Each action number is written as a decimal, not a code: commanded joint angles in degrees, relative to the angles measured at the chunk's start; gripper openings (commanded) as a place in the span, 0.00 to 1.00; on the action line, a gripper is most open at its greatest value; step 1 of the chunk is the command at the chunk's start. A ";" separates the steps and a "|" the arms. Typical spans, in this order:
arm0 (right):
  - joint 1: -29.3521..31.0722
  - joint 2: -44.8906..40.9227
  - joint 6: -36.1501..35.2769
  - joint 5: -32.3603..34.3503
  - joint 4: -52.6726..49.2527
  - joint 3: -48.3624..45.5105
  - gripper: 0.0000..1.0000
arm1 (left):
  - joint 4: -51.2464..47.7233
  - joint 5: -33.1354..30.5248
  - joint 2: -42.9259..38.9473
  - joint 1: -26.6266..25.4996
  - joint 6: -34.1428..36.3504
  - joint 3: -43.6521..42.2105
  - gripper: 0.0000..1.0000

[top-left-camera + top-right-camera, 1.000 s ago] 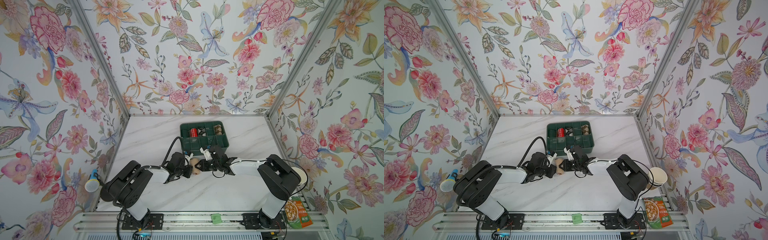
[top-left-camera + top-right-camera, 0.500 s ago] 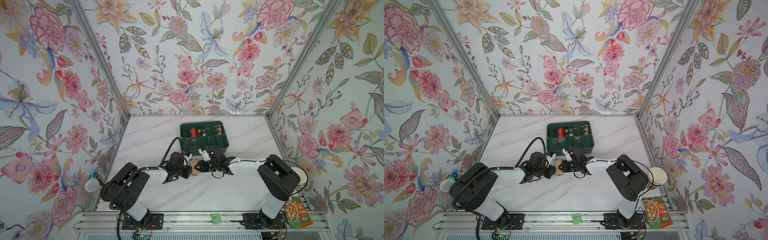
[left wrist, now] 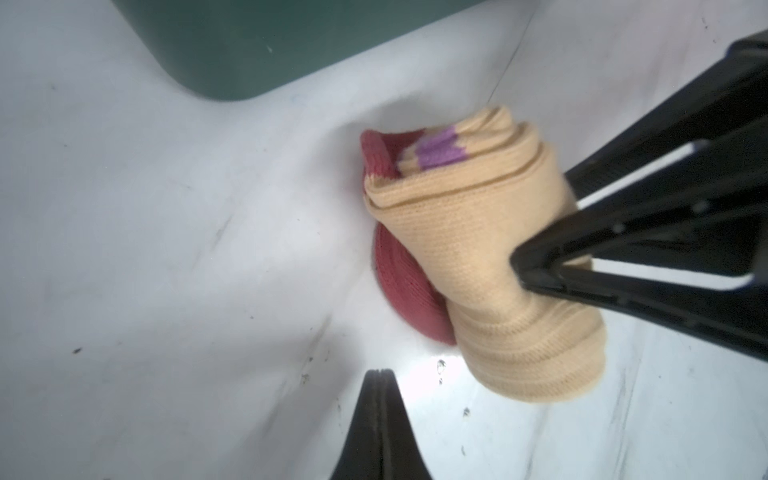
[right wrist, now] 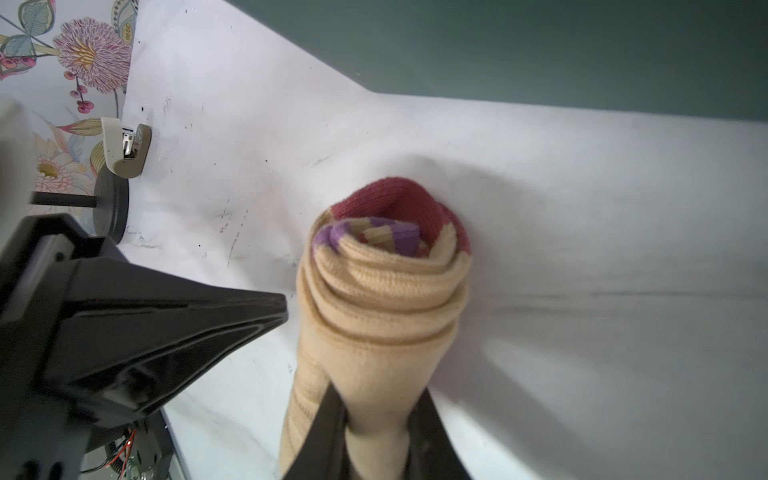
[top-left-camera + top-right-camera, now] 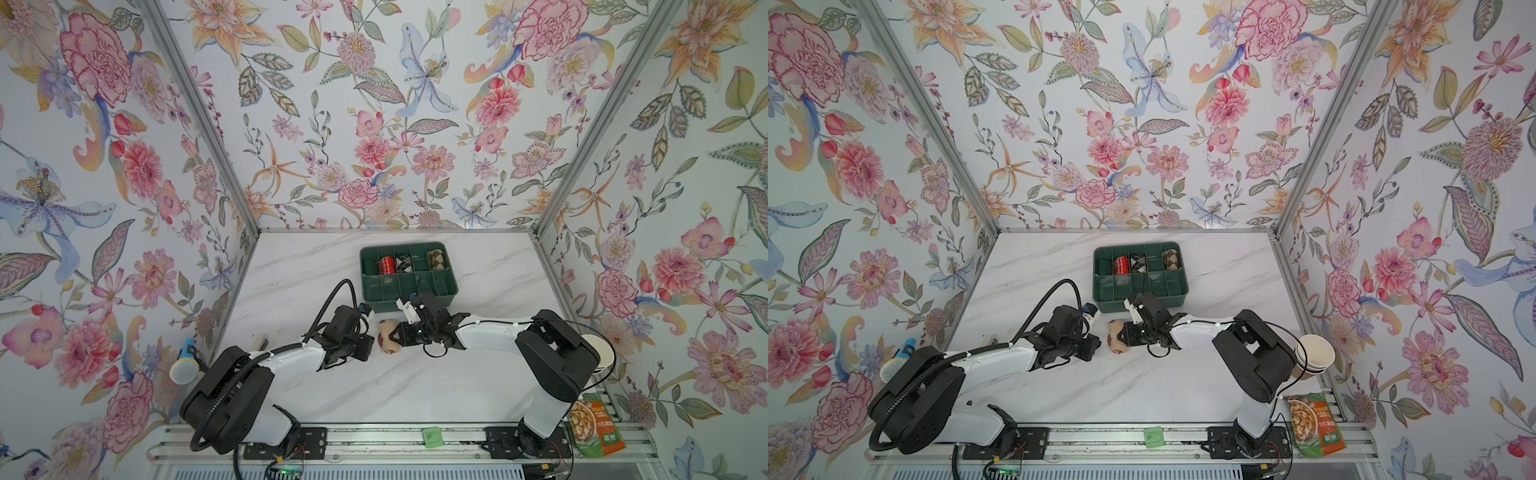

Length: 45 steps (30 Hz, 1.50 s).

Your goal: Roll the socks

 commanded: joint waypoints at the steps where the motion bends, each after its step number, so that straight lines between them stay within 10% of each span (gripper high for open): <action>1: 0.17 2.02 -1.28 2.48 -7.63 -0.26 0.00 | -1.50 0.40 -4.29 0.56 -0.13 0.65 0.02; 30: 0.05 3.43 -0.37 1.22 -7.72 1.07 0.00 | 14.43 9.58 2.75 -5.63 -7.33 -0.47 0.00; 45: -0.29 3.70 -0.38 0.29 -7.19 0.95 0.00 | 7.77 2.48 8.18 -5.32 -2.51 1.36 0.00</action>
